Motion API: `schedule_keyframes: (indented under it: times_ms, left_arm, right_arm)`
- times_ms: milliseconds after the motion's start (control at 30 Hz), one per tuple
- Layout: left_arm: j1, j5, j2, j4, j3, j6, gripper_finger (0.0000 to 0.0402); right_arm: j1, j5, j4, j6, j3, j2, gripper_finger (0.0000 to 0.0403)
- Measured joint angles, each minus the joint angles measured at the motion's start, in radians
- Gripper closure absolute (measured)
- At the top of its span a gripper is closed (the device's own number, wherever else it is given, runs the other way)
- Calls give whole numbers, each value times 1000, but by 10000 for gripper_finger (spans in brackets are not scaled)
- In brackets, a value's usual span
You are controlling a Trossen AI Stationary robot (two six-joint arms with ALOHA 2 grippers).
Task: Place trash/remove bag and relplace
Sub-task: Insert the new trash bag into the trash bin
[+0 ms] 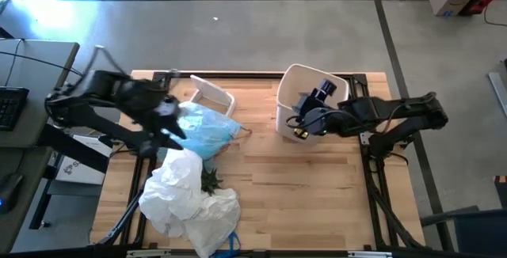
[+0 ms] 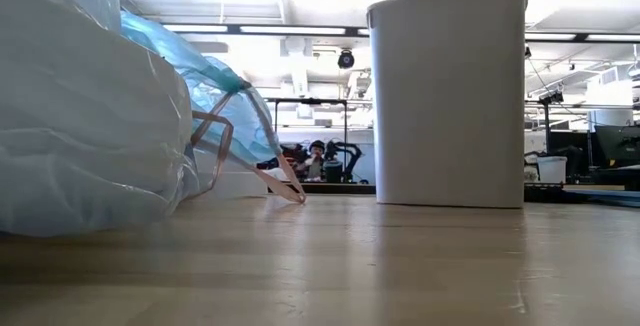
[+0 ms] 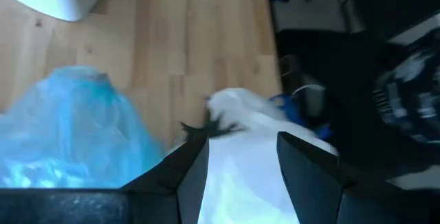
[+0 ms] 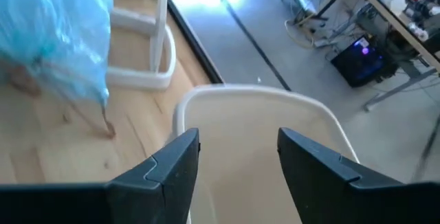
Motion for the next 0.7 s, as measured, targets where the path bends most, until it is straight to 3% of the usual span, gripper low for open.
schedule_keyframes:
  times_ms: [300,533,700]
  left_arm:
    - [-168,-70,-125,-55,0,-198,245]
    - [-364,-140,-76,-191,0,-358,245]
    - [-485,-222,-23,-193,-1,-396,245]
  right_arm:
    - [30,-15,204,-91,0,-58,217]
    - [99,-236,377,-114,0,-63,217]
    - [148,-348,427,-41,0,-55,217]
